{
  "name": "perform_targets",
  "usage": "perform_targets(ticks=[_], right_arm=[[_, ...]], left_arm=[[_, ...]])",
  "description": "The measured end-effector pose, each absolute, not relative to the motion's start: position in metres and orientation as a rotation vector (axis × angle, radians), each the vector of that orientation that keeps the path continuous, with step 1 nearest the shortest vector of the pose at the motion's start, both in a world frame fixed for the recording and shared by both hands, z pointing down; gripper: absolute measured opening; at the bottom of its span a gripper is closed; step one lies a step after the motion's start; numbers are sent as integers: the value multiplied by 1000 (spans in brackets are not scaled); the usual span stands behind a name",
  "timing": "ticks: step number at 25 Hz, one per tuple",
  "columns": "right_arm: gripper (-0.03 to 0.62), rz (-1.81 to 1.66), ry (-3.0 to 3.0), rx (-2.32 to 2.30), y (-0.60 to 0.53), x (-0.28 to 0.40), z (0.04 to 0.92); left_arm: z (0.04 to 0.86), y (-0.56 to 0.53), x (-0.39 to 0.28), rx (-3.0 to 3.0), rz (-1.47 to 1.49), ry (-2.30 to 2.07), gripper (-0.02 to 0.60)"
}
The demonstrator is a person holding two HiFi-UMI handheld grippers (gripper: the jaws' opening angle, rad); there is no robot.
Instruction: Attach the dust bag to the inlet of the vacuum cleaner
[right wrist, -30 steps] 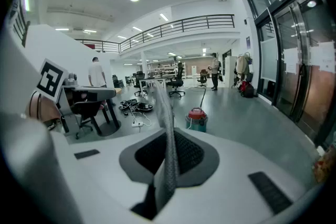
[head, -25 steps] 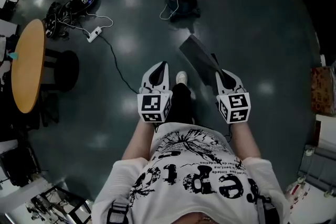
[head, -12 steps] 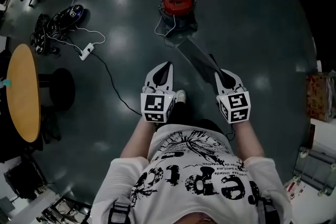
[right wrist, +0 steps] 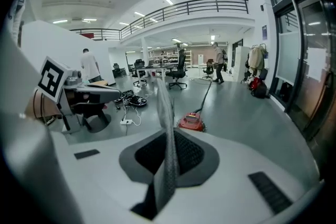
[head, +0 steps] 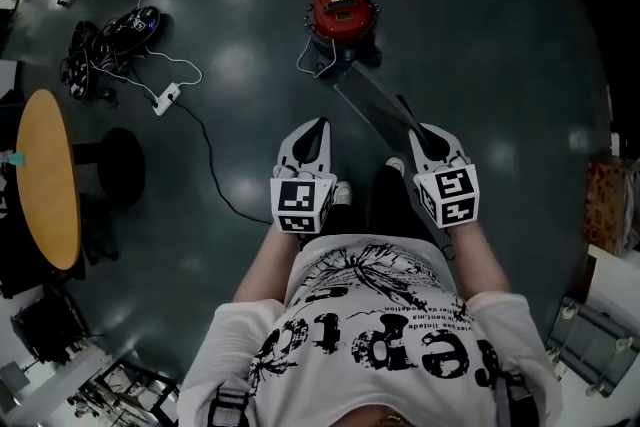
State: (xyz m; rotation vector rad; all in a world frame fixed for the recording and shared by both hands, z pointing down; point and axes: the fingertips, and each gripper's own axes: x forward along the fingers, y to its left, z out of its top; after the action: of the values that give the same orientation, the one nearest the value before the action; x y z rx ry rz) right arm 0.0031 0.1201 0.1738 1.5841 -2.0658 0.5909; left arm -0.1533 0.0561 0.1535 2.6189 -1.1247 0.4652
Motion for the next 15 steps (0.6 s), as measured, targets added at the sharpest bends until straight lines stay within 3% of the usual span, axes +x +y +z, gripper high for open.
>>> perform_targets(ticks=[15], right_arm=[[26,580,-2174,1198,26,86,252]], left_arm=[[188,-26,-92,2483,516,-1443,3]])
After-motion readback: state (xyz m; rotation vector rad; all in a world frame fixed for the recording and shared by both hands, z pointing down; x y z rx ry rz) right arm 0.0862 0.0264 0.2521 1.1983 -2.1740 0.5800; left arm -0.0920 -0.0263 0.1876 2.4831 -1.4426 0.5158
